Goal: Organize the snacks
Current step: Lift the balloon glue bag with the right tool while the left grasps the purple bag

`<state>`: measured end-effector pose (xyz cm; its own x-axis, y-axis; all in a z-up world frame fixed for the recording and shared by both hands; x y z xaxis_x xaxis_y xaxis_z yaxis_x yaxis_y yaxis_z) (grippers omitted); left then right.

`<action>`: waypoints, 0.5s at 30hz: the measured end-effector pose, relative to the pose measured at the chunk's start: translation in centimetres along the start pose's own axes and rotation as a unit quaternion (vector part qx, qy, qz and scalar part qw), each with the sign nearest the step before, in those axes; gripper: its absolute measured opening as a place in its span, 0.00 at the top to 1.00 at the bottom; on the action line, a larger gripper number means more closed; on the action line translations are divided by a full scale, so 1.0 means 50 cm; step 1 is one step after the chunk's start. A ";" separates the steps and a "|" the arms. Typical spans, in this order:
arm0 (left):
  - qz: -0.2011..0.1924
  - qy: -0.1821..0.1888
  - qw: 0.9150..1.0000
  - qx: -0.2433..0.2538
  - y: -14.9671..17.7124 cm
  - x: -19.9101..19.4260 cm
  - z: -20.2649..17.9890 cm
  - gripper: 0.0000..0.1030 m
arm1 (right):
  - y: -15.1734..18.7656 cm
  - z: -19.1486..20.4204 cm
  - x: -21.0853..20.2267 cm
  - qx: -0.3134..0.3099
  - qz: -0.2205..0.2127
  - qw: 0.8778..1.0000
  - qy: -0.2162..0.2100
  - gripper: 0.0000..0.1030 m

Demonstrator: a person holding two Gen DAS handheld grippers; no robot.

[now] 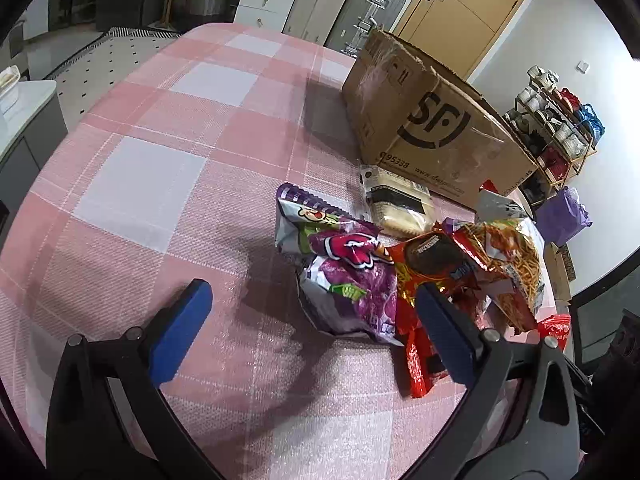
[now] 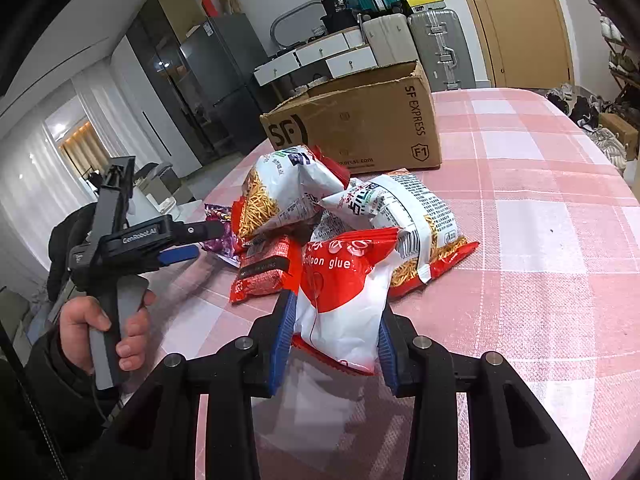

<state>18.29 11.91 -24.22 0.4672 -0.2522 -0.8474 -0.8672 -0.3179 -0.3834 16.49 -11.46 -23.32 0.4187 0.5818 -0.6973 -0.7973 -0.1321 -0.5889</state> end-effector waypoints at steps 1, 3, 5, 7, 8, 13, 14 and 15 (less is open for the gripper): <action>-0.002 0.000 1.000 0.001 -0.003 0.000 -0.001 0.03 | 0.001 0.001 0.000 0.002 0.000 1.000 -0.002 0.63; -0.002 0.004 1.000 0.002 -0.006 0.003 -0.002 0.04 | -0.001 0.001 0.001 0.004 0.001 1.000 -0.004 0.63; -0.003 0.005 1.000 0.002 -0.011 0.004 -0.002 0.04 | -0.002 0.002 0.001 0.005 0.001 1.000 -0.007 0.63; -0.005 0.006 1.000 0.003 -0.014 0.004 -0.001 0.05 | -0.003 0.004 0.001 0.006 0.000 1.000 -0.008 0.63; -0.006 0.005 1.000 0.003 -0.013 0.003 -0.001 0.07 | -0.003 0.004 0.000 0.006 -0.001 1.000 -0.009 0.63; -0.007 0.003 1.000 0.009 -0.019 0.007 -0.003 0.18 | -0.002 -0.001 -0.001 0.013 -0.001 1.000 -0.013 0.63; -0.006 0.003 1.000 0.013 -0.019 0.008 -0.005 0.22 | -0.001 -0.002 -0.002 0.013 -0.001 1.000 -0.013 0.63; -0.006 0.006 1.000 0.016 -0.021 0.009 -0.008 0.29 | -0.001 -0.002 -0.002 0.014 -0.001 1.000 -0.013 0.63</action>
Point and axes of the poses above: each gripper's, at about its wrist camera, not at the fingertips, and x roughly the way its jaws point, z to its left, y to its underside, the point moved 7 cm from there along x, roughly the way its jaws point, and after that the axes turned 9 degrees about z, right-handed, at the moved point
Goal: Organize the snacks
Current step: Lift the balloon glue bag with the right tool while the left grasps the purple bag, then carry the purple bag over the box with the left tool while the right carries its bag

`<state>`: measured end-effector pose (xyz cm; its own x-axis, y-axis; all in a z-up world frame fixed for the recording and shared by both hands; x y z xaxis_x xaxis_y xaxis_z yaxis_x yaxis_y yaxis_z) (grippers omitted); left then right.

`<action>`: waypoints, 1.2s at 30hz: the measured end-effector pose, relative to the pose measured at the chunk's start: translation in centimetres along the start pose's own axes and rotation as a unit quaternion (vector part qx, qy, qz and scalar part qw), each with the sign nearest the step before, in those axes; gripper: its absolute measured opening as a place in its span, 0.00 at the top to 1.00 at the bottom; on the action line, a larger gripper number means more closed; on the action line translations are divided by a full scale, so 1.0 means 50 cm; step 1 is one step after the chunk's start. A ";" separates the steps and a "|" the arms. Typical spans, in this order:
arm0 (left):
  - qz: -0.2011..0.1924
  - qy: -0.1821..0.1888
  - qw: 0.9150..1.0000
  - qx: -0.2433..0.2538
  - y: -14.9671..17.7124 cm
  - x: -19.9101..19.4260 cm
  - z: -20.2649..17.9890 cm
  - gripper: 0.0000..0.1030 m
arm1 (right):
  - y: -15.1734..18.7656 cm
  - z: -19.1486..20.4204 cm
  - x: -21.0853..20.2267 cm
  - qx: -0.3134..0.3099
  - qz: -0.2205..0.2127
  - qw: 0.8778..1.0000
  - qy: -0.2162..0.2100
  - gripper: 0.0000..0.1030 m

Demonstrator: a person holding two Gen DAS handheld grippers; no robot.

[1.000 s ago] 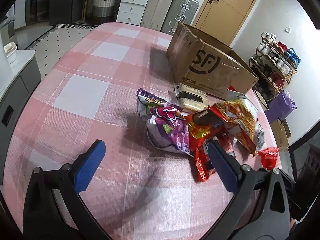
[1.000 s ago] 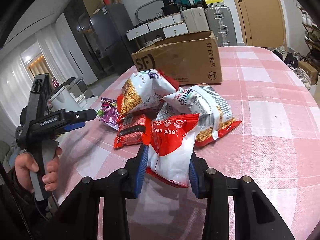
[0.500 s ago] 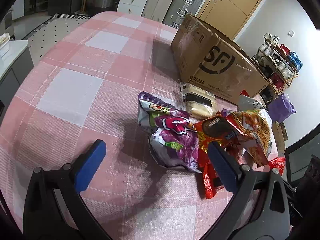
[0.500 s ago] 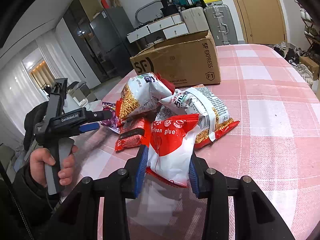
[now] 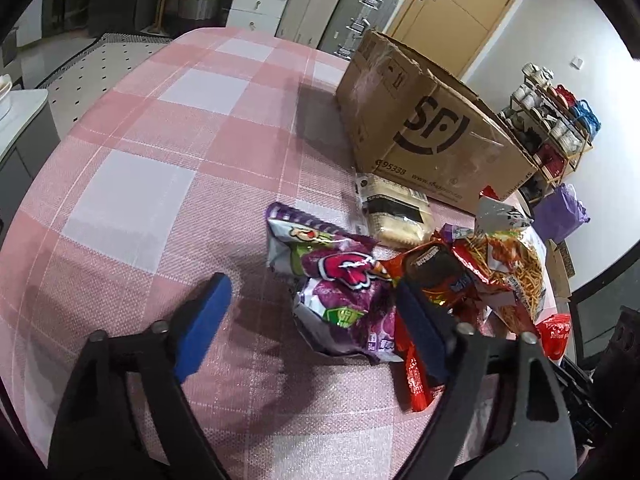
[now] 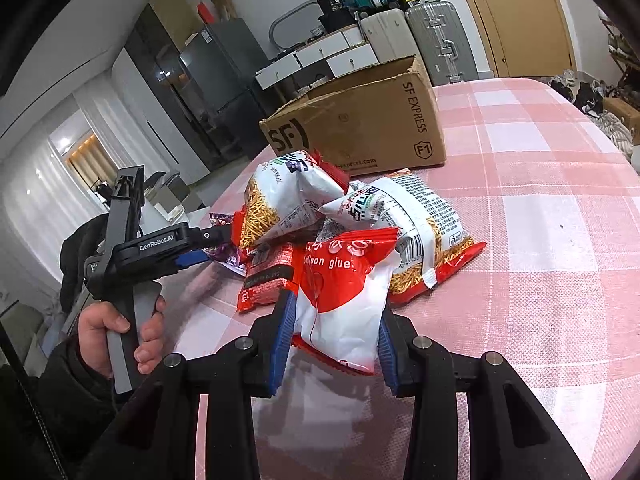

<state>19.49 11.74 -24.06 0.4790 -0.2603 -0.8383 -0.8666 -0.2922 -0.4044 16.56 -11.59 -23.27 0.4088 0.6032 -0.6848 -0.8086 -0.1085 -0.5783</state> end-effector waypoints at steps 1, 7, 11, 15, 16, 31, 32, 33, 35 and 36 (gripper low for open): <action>0.002 0.005 1.000 0.002 -0.001 0.002 -0.003 0.32 | 0.000 0.000 0.000 0.000 0.000 1.000 -0.001 0.63; 0.018 0.030 0.999 0.025 0.004 0.006 -0.027 0.62 | -0.001 0.002 -0.005 0.001 -0.002 1.000 -0.004 0.63; 0.019 0.021 0.999 0.024 0.015 -0.014 -0.018 0.70 | -0.003 0.011 -0.013 -0.002 -0.005 1.000 -0.006 0.63; 0.009 0.008 0.999 0.031 0.031 -0.043 -0.014 0.71 | -0.004 0.023 -0.026 -0.008 -0.012 1.000 -0.007 0.63; 0.006 0.007 0.999 0.033 0.035 -0.050 -0.013 0.71 | -0.003 0.025 -0.029 -0.010 -0.013 1.000 -0.007 0.63; -0.021 0.002 0.997 0.079 0.095 -0.180 -0.070 0.70 | 0.006 0.070 -0.108 -0.036 -0.047 0.998 0.002 0.63; -0.024 0.005 0.996 0.084 0.099 -0.192 -0.078 0.70 | 0.007 0.071 -0.112 -0.037 -0.048 0.998 0.003 0.63; -0.027 0.007 0.996 0.087 0.101 -0.201 -0.084 0.70 | 0.006 0.074 -0.116 -0.038 -0.050 0.998 0.004 0.63; -0.033 0.008 0.995 0.091 0.106 -0.218 -0.092 0.70 | 0.005 0.078 -0.125 -0.040 -0.055 0.998 0.005 0.63; -0.035 0.009 0.995 0.093 0.109 -0.227 -0.096 0.70 | 0.004 0.081 -0.130 -0.042 -0.057 0.998 0.005 0.63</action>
Point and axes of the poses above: each gripper's, at about its wrist camera, not at the fingertips, and x roughly the way its jaws point, z to its left, y to its underside, the point moved 7 cm from there along x, roughly the way its jaws point, and after that the axes turned 9 degrees about z, right-handed, at the moved point
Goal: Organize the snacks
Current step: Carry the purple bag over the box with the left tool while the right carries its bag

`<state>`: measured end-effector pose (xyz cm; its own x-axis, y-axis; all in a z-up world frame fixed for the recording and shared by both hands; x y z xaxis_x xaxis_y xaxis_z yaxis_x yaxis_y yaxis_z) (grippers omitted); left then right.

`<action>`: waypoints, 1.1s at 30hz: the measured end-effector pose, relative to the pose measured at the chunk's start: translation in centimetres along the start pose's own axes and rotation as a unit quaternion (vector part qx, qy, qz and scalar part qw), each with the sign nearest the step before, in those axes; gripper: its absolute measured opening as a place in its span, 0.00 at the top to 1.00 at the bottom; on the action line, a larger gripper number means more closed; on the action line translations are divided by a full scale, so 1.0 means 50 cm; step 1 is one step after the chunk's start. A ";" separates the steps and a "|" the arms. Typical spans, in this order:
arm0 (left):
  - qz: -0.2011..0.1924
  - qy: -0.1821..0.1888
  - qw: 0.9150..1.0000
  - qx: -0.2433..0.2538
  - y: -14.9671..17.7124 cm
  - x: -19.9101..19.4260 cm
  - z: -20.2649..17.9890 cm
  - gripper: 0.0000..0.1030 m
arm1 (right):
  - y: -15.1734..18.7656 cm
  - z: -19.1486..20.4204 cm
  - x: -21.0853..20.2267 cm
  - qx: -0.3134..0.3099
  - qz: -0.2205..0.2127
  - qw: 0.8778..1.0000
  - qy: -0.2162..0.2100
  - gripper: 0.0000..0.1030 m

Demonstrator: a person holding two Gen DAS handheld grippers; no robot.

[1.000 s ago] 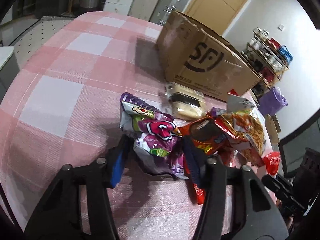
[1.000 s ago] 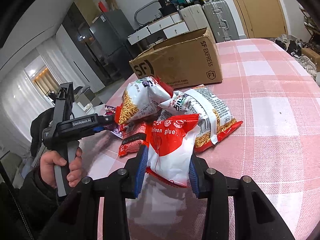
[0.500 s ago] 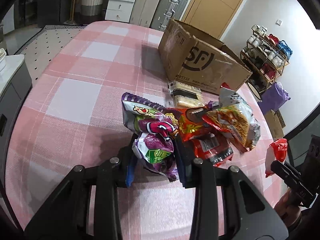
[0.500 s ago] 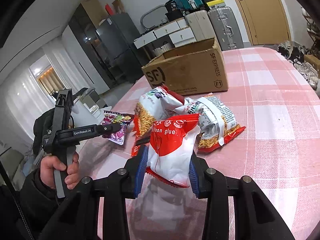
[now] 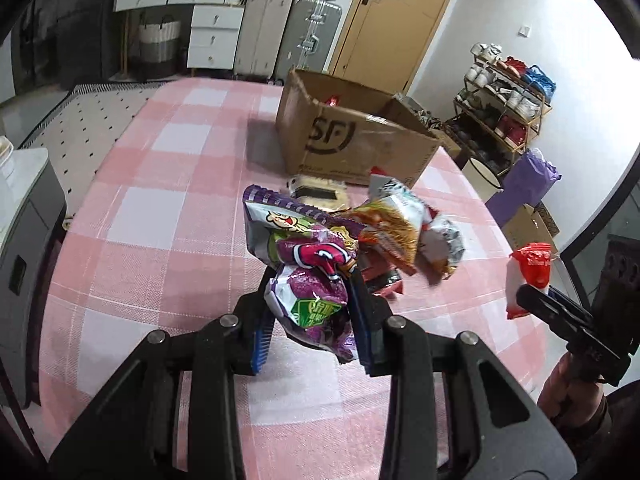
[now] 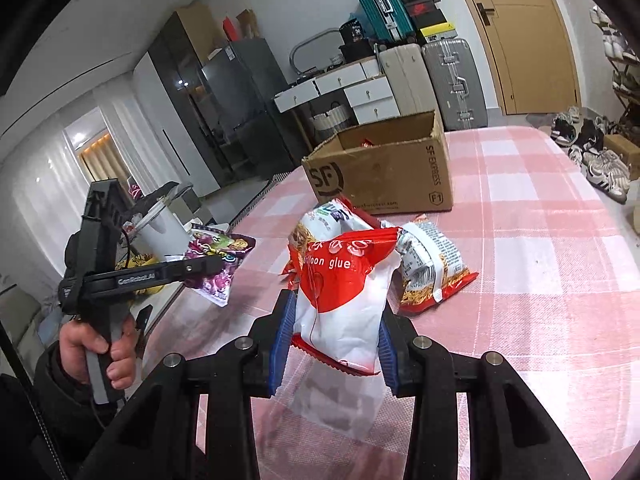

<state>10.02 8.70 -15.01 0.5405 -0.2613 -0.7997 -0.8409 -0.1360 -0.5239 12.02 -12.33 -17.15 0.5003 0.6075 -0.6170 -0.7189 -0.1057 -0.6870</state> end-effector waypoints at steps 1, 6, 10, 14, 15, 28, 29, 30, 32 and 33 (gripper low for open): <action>-0.002 0.003 1.000 0.001 0.002 -0.009 -0.005 0.70 | -0.001 0.000 -0.003 -0.001 -0.001 1.000 0.000 0.63; -0.004 0.010 1.000 0.021 0.011 -0.041 -0.039 0.70 | -0.011 0.008 -0.016 -0.009 -0.007 1.000 0.007 0.63; -0.009 0.019 0.999 0.045 0.007 -0.069 -0.073 0.70 | -0.038 0.014 -0.044 -0.029 -0.019 0.999 0.026 0.63; -0.017 0.027 0.997 0.063 -0.004 -0.096 -0.103 0.70 | -0.074 0.021 -0.071 -0.042 -0.033 0.998 0.032 0.63; -0.019 0.029 0.997 0.067 -0.008 -0.105 -0.111 0.70 | -0.082 0.025 -0.077 -0.048 -0.037 0.998 0.034 0.63; -0.019 0.037 0.995 0.088 -0.094 -0.139 -0.135 0.70 | -0.171 0.061 -0.117 -0.091 -0.054 0.994 0.036 0.63; -0.018 0.037 0.995 0.090 -0.100 -0.139 -0.135 0.70 | -0.180 0.060 -0.117 -0.092 -0.053 0.994 0.035 0.63; -0.018 0.036 0.995 0.091 -0.109 -0.137 -0.136 0.70 | -0.186 0.062 -0.119 -0.092 -0.053 0.994 0.035 0.63; -0.016 0.032 0.995 0.096 -0.129 -0.133 -0.137 0.70 | -0.202 0.063 -0.117 -0.095 -0.051 0.994 0.034 0.63; -0.014 0.033 0.995 0.097 -0.140 -0.125 -0.143 0.70 | -0.212 0.065 -0.116 -0.097 -0.051 0.993 0.033 0.63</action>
Point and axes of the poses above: each gripper's, at about its wrist camera, not at the fingertips, and x roughly the way its jaws point, z to its left, y to its underside, the point moved 7 cm from there along x, roughly the way its jaws point, and after that the axes turned 9 degrees about z, right-handed, at the moved point
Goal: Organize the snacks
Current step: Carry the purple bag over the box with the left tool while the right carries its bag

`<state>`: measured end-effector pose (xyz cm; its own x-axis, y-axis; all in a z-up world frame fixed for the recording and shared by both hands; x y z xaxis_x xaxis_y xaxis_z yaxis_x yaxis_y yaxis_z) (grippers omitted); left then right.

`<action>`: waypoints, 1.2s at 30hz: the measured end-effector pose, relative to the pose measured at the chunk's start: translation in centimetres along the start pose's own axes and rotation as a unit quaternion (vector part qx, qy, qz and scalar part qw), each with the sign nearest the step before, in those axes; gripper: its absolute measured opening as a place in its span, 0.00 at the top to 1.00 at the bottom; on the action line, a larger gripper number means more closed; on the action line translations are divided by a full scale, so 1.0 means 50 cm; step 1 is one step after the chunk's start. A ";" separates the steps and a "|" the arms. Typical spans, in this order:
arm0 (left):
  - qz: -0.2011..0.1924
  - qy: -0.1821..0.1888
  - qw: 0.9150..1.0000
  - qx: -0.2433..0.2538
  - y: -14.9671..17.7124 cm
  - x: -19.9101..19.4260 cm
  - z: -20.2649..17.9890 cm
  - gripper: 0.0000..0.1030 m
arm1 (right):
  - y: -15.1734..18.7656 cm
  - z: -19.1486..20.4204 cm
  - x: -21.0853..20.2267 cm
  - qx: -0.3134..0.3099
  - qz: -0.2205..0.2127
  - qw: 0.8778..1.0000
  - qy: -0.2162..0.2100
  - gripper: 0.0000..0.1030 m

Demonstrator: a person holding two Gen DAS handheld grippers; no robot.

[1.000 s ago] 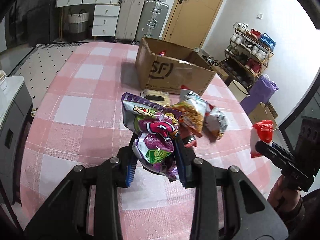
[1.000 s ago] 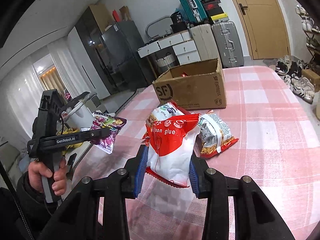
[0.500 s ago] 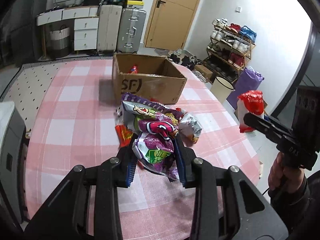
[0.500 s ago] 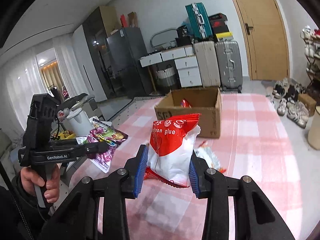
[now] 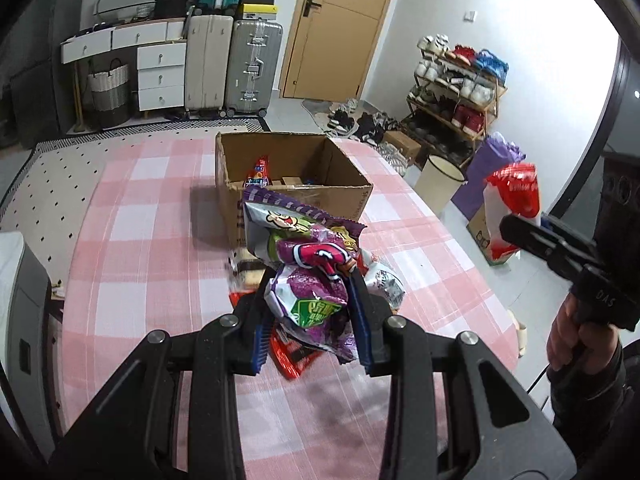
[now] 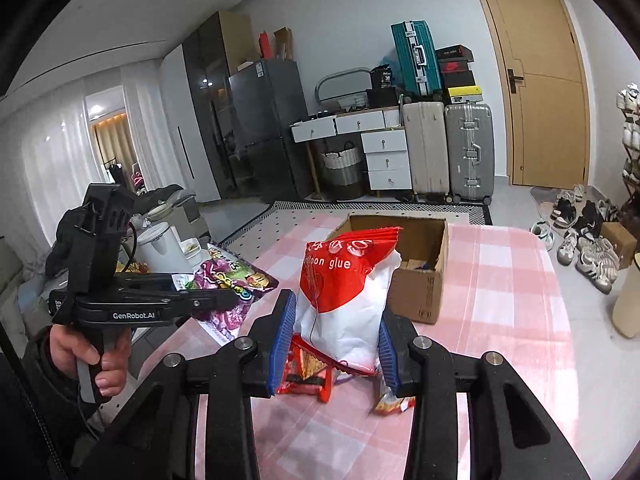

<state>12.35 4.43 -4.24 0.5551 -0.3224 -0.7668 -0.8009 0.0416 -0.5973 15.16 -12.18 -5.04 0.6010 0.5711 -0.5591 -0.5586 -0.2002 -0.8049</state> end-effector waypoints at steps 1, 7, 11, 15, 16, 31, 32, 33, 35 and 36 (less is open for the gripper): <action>0.002 0.003 1.000 -0.001 -0.009 0.003 0.001 0.70 | -0.011 0.000 0.002 -0.004 0.000 1.000 0.001 0.63; 0.006 0.002 1.000 -0.014 -0.081 0.041 0.017 0.70 | -0.072 -0.019 0.034 -0.022 0.004 1.000 0.009 0.63; 0.005 -0.005 1.000 -0.013 -0.140 0.067 0.019 0.70 | -0.110 -0.039 0.066 -0.024 0.012 1.000 0.007 0.63; 0.005 -0.014 1.000 -0.009 -0.209 0.090 0.019 0.70 | -0.156 -0.053 0.101 -0.036 0.016 0.999 0.010 0.63; 0.005 -0.018 1.000 -0.008 -0.223 0.095 0.020 0.70 | -0.168 -0.058 0.111 -0.038 0.017 0.999 0.010 0.63; 0.023 -0.026 0.999 -0.013 -0.425 0.228 0.049 0.70 | -0.314 -0.138 0.252 -0.043 0.028 0.998 0.032 0.63; 0.026 -0.027 0.999 -0.014 -0.433 0.241 0.054 0.70 | -0.317 -0.144 0.266 -0.042 0.032 0.998 0.033 0.63; 0.028 -0.027 0.999 -0.014 -0.439 0.254 0.057 0.70 | -0.320 -0.149 0.280 -0.041 0.035 0.998 0.032 0.63; 0.031 -0.027 0.999 -0.013 -0.444 0.280 0.064 0.70 | -0.324 -0.162 0.308 -0.033 0.043 0.998 0.025 0.63; 0.035 -0.029 0.999 -0.012 -0.446 0.297 0.069 0.70 | -0.323 -0.168 0.319 -0.029 0.047 0.998 0.023 0.63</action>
<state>39.26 1.99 -3.13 0.5083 -0.2649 -0.8194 -0.8434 0.0392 -0.5358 38.59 -6.53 -2.65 0.5745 0.5103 -0.6400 -0.5802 -0.2977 -0.7581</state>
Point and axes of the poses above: each gripper's, at about its wrist camera, not at the fingertips, and x roughly the way its jaws point, z to its left, y to its underside, the point moved 7 cm from there along x, roughly the way its jaws point, and after that the axes turned 9 degrees about z, right-handed, at the moved point
